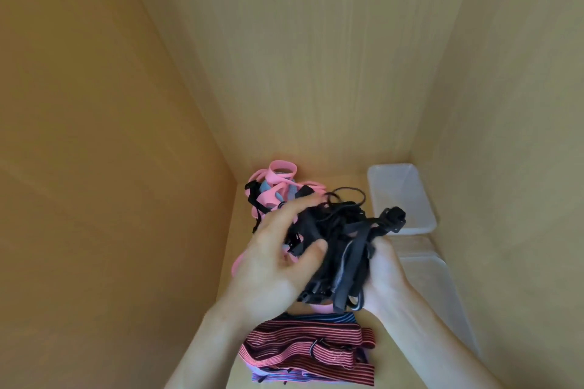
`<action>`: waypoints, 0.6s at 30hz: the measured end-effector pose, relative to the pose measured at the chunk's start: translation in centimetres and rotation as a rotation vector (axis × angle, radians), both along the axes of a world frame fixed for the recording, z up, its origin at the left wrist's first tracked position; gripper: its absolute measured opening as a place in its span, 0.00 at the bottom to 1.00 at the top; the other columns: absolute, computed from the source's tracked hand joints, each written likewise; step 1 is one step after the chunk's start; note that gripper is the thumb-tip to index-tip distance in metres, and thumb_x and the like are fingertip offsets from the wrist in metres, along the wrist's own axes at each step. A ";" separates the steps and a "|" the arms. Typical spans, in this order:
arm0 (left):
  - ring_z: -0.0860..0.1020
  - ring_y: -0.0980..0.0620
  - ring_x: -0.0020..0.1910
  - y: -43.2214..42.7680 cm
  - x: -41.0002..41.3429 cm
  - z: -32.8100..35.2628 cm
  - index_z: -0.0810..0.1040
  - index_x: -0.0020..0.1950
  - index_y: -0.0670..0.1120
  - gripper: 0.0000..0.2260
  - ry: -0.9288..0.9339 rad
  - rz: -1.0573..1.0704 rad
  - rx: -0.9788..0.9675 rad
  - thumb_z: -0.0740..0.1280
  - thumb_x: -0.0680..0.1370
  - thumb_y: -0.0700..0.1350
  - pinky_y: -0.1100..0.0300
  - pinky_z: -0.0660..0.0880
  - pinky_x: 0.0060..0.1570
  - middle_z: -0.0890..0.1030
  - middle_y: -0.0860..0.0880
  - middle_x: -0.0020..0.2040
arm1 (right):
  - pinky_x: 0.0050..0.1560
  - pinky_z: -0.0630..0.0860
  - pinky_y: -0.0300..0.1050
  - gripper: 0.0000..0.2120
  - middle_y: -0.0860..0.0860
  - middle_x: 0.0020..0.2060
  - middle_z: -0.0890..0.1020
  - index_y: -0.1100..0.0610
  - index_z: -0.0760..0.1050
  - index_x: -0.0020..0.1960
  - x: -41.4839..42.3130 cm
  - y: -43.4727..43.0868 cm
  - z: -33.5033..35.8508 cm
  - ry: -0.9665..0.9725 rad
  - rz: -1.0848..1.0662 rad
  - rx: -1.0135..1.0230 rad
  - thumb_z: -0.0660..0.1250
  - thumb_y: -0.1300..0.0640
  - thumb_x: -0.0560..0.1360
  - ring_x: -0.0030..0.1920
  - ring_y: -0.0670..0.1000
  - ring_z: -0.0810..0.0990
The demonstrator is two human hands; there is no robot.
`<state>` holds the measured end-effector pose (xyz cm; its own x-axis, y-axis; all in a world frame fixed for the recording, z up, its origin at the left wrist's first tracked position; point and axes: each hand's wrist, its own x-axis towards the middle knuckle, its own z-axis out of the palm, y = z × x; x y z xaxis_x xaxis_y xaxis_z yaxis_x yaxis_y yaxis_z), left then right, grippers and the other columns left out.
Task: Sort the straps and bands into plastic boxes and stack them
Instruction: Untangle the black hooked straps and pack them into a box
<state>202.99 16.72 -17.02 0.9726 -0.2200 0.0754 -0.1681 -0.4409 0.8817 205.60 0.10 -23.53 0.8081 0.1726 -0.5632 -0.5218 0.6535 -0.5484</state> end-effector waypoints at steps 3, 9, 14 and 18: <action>0.77 0.49 0.66 2.0 0.7 -0.2 0.79 0.62 0.52 0.17 -0.057 0.114 -0.220 0.62 0.75 0.41 0.57 0.75 0.61 0.81 0.51 0.62 | 0.61 0.77 0.61 0.17 0.64 0.52 0.84 0.62 0.85 0.49 0.0 -1.1 -0.2 -0.061 0.013 0.142 0.68 0.52 0.66 0.51 0.63 0.84; 0.76 0.56 0.58 5.8 5.3 -4.9 0.76 0.54 0.59 0.23 0.131 0.344 0.145 0.61 0.74 0.30 0.60 0.75 0.55 0.77 0.58 0.56 | 0.60 0.78 0.63 0.17 0.64 0.53 0.84 0.60 0.86 0.47 0.4 -2.8 -0.8 -0.104 0.041 0.141 0.68 0.50 0.67 0.53 0.64 0.84; 0.56 0.45 0.76 5.2 8.5 -9.7 0.63 0.76 0.59 0.36 0.134 0.158 0.675 0.74 0.71 0.46 0.50 0.62 0.72 0.60 0.50 0.76 | 0.41 0.82 0.51 0.17 0.59 0.47 0.86 0.55 0.86 0.48 0.5 -2.7 0.2 -0.272 0.090 -0.175 0.75 0.56 0.60 0.47 0.59 0.86; 0.48 0.44 0.80 3.6 10.5 -12.5 0.54 0.81 0.59 0.41 0.082 0.069 0.895 0.73 0.74 0.55 0.45 0.53 0.77 0.51 0.46 0.81 | 0.43 0.79 0.38 0.18 0.46 0.45 0.86 0.41 0.79 0.51 0.9 -2.6 0.8 -0.540 0.119 -0.709 0.73 0.56 0.64 0.47 0.47 0.85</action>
